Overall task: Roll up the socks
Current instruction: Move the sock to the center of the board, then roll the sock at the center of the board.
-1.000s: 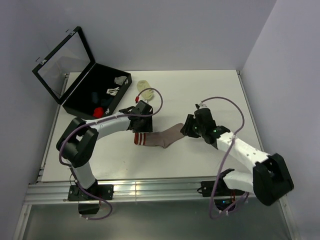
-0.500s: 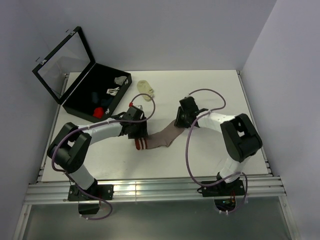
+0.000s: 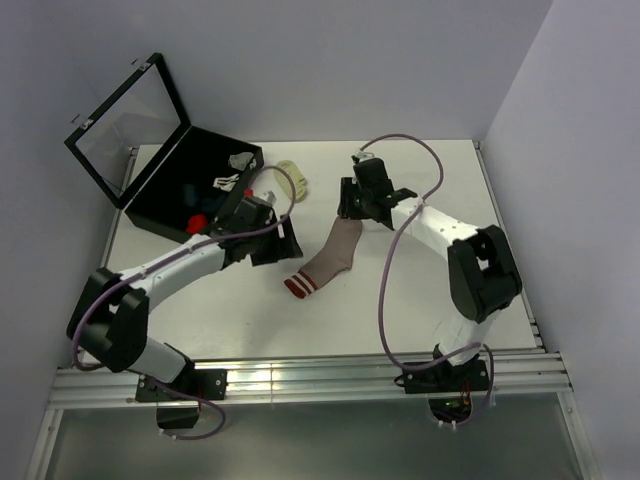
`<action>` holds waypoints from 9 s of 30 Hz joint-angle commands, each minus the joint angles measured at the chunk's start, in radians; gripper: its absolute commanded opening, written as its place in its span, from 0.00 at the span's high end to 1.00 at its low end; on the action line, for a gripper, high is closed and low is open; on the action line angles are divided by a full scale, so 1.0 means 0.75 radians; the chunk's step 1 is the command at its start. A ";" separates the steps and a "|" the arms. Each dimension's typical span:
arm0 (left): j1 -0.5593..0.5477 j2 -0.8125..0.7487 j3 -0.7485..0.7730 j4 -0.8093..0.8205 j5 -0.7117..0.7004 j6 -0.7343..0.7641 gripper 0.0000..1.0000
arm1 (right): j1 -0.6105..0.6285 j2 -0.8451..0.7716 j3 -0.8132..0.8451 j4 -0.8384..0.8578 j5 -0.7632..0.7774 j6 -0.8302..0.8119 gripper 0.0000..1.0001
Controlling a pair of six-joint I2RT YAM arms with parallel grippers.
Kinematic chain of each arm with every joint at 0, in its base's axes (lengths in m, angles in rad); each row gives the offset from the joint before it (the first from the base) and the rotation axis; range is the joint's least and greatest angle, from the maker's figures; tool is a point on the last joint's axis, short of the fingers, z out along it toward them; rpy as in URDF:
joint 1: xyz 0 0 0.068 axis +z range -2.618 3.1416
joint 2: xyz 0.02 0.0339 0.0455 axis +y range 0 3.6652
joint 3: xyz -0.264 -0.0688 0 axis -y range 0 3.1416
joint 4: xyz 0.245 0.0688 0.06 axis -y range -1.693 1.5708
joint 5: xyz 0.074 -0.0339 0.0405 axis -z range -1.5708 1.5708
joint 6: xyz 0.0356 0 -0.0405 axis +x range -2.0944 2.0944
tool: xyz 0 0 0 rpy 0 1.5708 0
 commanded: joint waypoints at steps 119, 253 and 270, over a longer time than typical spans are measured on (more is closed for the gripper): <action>0.105 0.037 -0.372 0.288 0.133 -0.054 0.60 | 0.279 0.243 -0.763 1.175 -0.964 0.752 0.99; 0.015 0.253 -0.089 -0.037 0.051 -0.144 0.99 | 0.901 -0.094 -0.497 0.293 0.476 -0.060 0.65; 0.017 0.092 -0.179 -0.023 -0.026 -0.267 0.82 | 0.821 -0.137 -0.710 0.491 0.113 0.079 1.00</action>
